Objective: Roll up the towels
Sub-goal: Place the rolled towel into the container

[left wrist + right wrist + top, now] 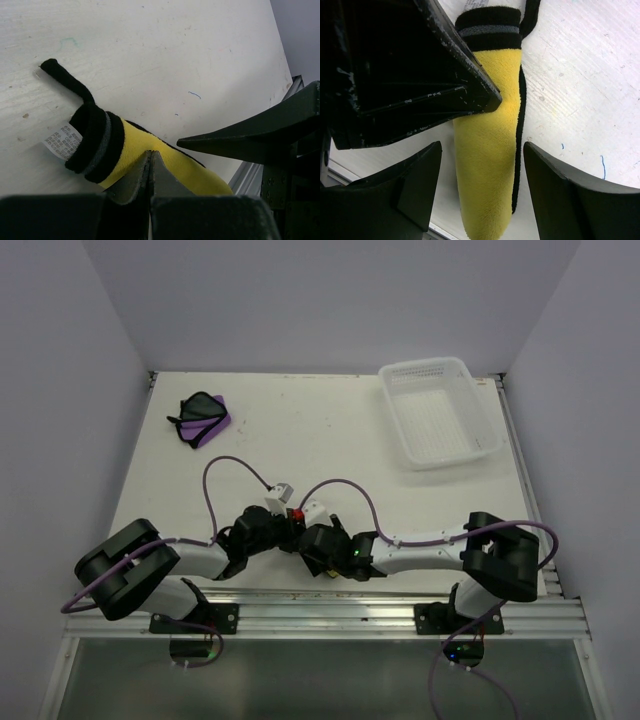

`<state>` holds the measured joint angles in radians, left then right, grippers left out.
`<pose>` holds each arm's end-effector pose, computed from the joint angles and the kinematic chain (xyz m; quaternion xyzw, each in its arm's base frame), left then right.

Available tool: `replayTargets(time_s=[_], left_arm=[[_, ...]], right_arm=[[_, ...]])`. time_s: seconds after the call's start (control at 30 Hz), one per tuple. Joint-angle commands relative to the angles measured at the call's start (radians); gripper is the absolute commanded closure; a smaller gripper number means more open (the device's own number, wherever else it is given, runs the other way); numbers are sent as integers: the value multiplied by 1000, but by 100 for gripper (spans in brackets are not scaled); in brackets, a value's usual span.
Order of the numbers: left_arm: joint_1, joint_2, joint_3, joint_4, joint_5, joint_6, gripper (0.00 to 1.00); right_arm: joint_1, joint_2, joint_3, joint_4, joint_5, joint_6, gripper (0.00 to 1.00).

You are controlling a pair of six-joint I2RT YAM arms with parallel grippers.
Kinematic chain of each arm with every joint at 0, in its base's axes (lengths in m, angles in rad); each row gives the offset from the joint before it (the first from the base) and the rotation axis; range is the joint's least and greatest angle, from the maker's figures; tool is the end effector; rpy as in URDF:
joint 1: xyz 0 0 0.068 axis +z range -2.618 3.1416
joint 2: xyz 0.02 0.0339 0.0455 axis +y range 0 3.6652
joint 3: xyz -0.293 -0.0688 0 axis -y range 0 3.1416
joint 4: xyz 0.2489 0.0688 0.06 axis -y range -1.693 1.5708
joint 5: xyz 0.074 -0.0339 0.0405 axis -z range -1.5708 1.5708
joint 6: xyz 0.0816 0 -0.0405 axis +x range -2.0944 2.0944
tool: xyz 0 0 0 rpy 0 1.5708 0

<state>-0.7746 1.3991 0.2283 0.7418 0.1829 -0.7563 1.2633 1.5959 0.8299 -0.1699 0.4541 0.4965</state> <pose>0.1772 -0.1941 0.1321 0.0570 0.8374 -0.4283 0.3348 0.1357 0.3091 0.1585 -0.2811 0.8847 0.0981 0.3586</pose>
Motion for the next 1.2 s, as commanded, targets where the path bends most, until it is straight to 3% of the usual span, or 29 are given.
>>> replayTargets(time_s=[0.0, 0.23, 0.6, 0.83, 1.17], left_arm=[[-5, -8, 29, 10, -2, 15, 100], [-5, -25, 32, -7, -7, 15, 100], [-5, -15, 39, -2, -5, 12, 100], [-5, -31, 43, -19, -5, 15, 100], [-5, -52, 77, -108, -40, 32, 100]], right_arm=[[-1, -2, -18, 23, 52, 11, 31], [-1, -39, -107, 90, 80, 62, 34], [-1, -31, -106, 121, 97, 59, 34], [-1, -42, -126, 138, 100, 68, 50], [-1, -86, -156, 136, 93, 76, 58]])
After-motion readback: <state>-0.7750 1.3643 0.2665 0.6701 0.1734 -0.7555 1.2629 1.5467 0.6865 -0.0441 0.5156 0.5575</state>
